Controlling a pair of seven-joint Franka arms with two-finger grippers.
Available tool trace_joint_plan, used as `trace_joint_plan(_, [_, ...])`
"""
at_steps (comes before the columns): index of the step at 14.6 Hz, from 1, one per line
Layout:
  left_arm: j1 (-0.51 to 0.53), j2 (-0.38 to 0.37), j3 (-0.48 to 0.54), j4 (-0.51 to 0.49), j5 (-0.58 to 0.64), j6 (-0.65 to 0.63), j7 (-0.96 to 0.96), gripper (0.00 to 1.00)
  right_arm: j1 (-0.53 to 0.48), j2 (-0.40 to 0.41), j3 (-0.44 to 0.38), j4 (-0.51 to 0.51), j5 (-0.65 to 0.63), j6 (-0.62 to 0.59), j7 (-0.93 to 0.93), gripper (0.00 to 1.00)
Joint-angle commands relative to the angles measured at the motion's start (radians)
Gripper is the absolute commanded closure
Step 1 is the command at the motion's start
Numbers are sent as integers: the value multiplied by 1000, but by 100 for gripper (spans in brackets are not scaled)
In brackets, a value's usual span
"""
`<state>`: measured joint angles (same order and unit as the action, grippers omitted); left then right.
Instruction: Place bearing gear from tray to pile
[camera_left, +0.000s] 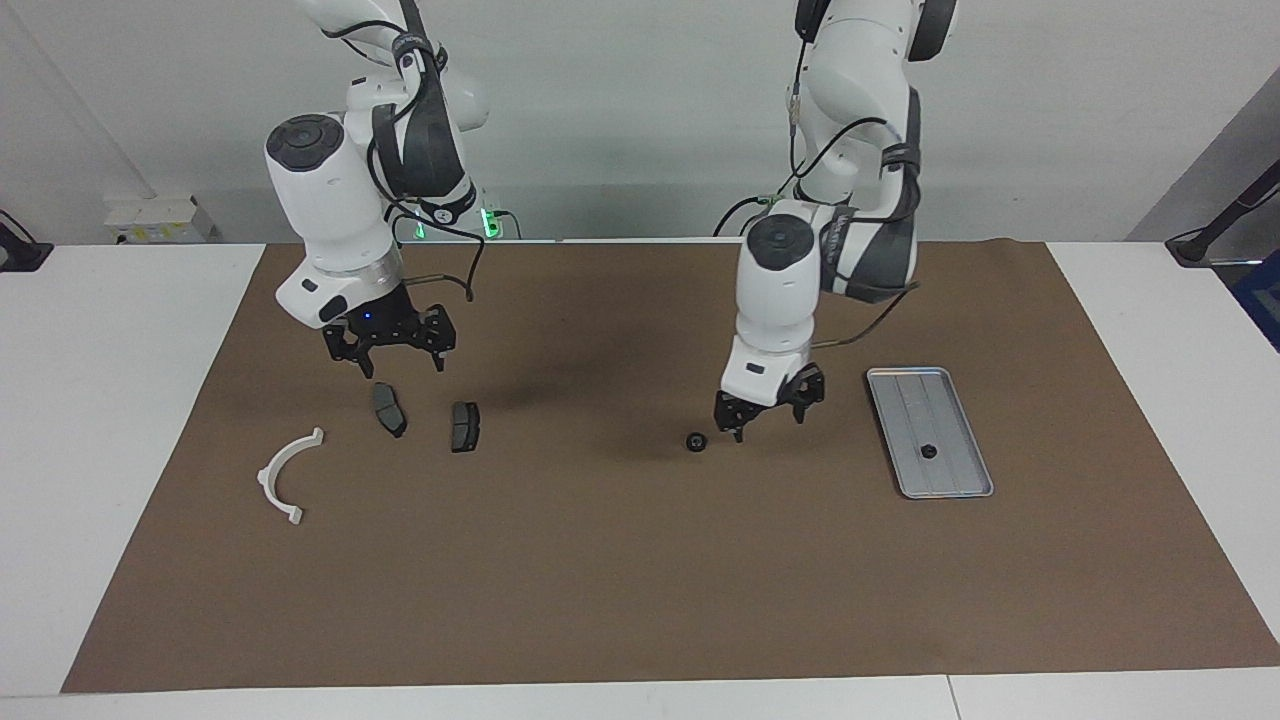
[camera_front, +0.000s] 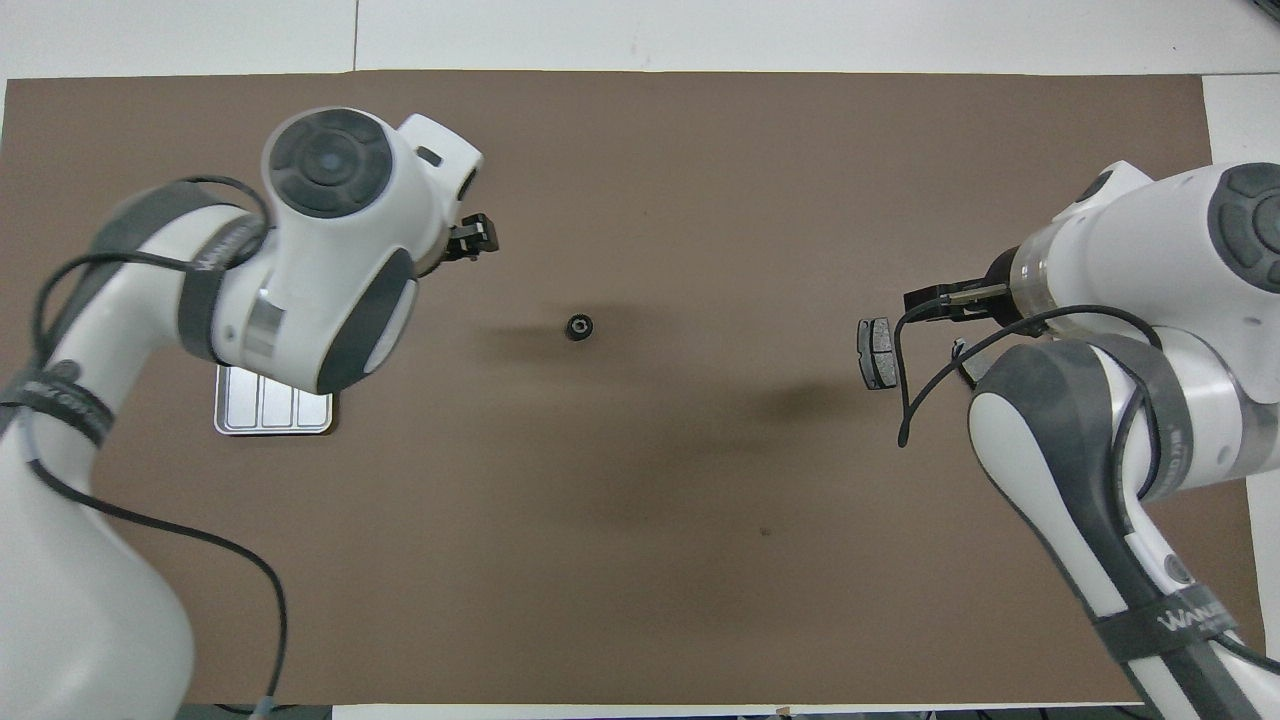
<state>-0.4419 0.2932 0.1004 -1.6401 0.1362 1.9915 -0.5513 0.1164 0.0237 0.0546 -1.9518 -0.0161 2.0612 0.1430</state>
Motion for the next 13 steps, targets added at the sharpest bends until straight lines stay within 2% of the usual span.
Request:
trace_joint_plan(1, [121, -66, -15, -29, 2, -59, 149, 0, 69, -10, 2, -9, 15, 2, 146, 0])
trace_joint_plan(3, [213, -78, -18, -27, -13, -60, 264, 0, 133, -2, 2, -7, 15, 19, 263, 0])
trace_joint_plan(8, [429, -78, -15, -30, -170, -46, 608, 0, 281, 67, 2, 7, 15, 92, 487, 0])
trace_joint_plan(10, [465, -75, -15, -52, -179, -10, 663, 0, 322, 99, 2, 16, 15, 134, 581, 0])
trace_joint_plan(13, [466, -49, -13, -159, -181, 159, 669, 0, 368, 172, 1, 77, 13, 139, 659, 0])
